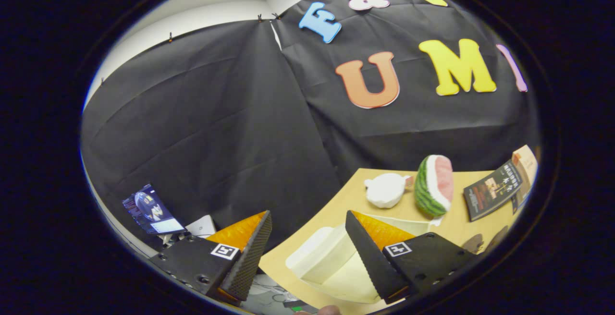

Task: Open the storage box then place both shoes into the box .Put the left shoe in first, then the right shoe, with the right side of both shoes facing outward in a uniform manner.

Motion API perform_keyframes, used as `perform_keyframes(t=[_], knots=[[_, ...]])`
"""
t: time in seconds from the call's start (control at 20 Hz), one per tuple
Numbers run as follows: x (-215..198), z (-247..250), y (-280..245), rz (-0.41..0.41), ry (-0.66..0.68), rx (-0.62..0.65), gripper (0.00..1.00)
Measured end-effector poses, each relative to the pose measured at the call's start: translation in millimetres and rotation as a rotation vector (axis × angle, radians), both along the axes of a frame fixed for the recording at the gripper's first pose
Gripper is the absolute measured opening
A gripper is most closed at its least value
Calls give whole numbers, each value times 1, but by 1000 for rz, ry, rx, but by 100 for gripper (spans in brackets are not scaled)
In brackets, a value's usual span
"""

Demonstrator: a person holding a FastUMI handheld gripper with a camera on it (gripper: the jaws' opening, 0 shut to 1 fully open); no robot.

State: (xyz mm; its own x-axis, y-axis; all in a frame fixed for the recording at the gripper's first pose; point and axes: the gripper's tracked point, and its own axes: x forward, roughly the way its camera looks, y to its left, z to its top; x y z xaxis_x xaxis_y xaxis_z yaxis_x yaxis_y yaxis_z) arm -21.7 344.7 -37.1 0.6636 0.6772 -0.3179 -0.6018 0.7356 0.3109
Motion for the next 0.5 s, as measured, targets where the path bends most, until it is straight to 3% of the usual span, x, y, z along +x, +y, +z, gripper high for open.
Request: perform_keyframes(t=[0.3, 0.5], knots=[[11, -2, -144, -221, -43, -50, 94], [19, -33, -243, -364, -19, -90, 94]])
